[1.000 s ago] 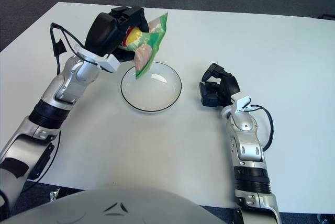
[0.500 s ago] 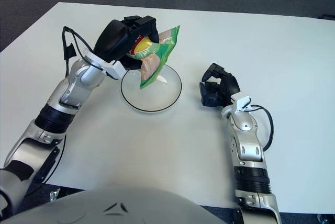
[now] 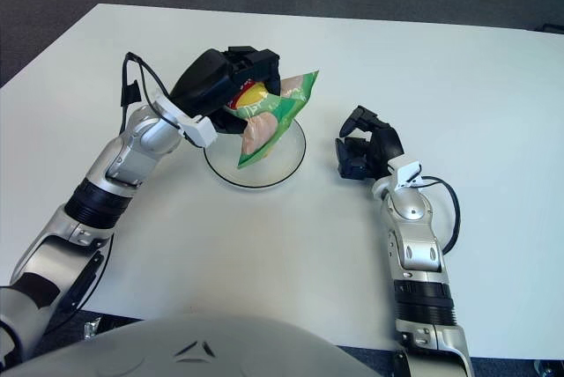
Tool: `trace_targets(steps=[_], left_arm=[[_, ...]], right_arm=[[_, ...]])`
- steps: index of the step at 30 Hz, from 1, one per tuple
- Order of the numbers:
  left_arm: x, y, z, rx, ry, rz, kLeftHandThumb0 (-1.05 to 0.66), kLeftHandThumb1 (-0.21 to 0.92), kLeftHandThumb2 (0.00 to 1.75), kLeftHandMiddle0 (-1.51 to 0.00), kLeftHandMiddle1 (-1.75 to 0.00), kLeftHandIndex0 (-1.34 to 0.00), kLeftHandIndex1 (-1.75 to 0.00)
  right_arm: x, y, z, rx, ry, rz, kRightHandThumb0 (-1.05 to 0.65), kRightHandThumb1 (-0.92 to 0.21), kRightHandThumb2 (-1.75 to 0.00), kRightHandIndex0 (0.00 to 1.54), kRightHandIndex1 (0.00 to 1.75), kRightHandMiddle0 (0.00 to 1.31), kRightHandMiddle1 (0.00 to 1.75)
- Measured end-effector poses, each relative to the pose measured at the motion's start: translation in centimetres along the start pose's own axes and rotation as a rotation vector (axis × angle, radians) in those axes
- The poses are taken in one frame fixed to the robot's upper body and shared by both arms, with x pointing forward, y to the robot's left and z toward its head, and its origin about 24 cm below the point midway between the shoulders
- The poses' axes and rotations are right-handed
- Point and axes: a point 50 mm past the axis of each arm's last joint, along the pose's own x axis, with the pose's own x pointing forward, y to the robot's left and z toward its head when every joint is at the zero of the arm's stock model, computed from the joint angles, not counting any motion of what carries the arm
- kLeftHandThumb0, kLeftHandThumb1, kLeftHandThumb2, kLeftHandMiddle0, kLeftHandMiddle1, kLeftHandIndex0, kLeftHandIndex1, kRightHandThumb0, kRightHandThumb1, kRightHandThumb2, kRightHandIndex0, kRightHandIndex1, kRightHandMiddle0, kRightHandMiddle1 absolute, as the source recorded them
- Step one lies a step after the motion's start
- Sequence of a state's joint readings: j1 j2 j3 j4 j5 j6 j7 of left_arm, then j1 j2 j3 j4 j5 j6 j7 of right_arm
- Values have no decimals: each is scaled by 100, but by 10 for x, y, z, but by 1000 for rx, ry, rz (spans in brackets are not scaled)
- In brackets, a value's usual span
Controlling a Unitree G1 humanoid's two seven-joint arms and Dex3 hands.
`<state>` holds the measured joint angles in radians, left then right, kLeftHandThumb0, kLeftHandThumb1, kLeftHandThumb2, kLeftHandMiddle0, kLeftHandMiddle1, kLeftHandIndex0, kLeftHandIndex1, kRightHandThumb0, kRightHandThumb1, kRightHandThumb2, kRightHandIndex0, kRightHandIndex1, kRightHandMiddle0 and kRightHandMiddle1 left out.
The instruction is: Put the snack into the plate.
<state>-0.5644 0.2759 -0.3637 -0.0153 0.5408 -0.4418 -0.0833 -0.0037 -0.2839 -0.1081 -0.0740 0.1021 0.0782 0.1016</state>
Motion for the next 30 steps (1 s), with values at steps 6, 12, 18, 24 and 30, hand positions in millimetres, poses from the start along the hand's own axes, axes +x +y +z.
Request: trace_targets(steps=[6,12,18,24,30], left_arm=[[-2,-15,-5,-6,3,-43,0,-7,174,-91,-170,-67,-175],[-4,-29,-9,6,21,-96,0,-5,173,-89,-171,-66,-175],[-5,-39,-10,11,14,-110,0,-3,171,-87,-173,-64,-175],[-7,-45,-10,-2,-3,-126,0,0,168,-85,-173,-62,-175],[-6,-46,-10,11,-18,-139,0,2,165,-84,-172,-60,-175]], right_arm=[[0,0,0,-11,-1,-6,-47,-36,-126,126,175,58,175],[0,1,1,-17,-1,-3,-46,-37,-124,126,175,57,175],[-1,1,1,-17,4,-3,-45,-40,-121,125,175,55,175],[-1,1,1,-17,5,-6,-45,-40,-121,125,175,55,175],[-1,1,1,-17,6,-7,-45,-40,-121,125,175,55,175]])
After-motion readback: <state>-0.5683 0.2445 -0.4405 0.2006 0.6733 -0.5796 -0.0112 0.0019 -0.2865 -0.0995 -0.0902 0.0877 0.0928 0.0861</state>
